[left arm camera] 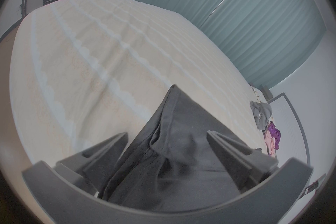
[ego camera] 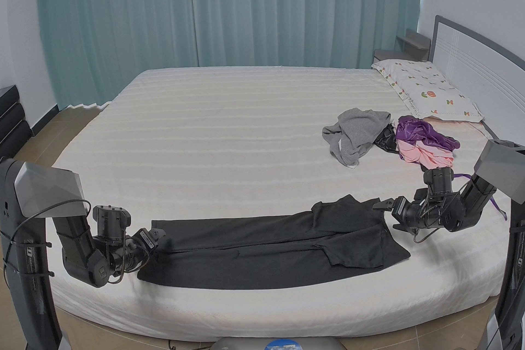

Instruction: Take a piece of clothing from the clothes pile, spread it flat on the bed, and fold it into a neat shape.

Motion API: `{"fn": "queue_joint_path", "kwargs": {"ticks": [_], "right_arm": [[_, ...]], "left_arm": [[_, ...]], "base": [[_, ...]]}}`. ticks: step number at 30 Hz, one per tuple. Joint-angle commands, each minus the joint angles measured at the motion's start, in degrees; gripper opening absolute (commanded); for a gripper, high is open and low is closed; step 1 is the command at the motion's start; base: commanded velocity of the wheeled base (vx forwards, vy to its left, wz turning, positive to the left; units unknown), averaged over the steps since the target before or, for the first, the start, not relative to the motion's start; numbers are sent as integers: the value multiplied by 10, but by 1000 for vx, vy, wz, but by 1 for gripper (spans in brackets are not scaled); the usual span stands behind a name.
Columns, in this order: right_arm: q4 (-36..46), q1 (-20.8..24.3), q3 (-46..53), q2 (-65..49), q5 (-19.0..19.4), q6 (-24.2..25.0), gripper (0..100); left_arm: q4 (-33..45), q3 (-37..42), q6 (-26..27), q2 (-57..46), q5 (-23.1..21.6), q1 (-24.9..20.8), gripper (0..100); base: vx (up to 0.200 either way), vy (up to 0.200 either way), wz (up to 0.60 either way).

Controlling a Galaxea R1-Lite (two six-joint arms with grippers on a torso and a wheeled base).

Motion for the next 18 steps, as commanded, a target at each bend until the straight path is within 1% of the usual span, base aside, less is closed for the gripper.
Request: {"fn": "queue_joint_path", "kwargs": {"ticks": [1,2,5,9,12,15,18], "right_arm": [[3,0,-14,7,-2,9,100],[3,0,-15,7,-2,9,100],[4,0,-31,12,-2,27,100],[-1,5,-46,36,-4,45,100],[-3,8,-56,40,-14,64,100],[-3,8,-62,43,-23,70,100],[-4,8,-62,46,-24,70,100]], "left_arm": [[1,-20,-1,-11,0,4,100],[1,-22,-1,-11,0,4,100],[18,-76,-1,-8,0,7,100],[73,-151,0,8,0,7,100],[87,-189,3,35,0,2,100],[87,-214,17,64,0,1,100],[87,-227,28,85,10,2,100]], "base": [[0,0,0],[0,0,0],[0,0,0],[0,0,0],[0,0,0],[0,0,0],[0,0,0]]}}
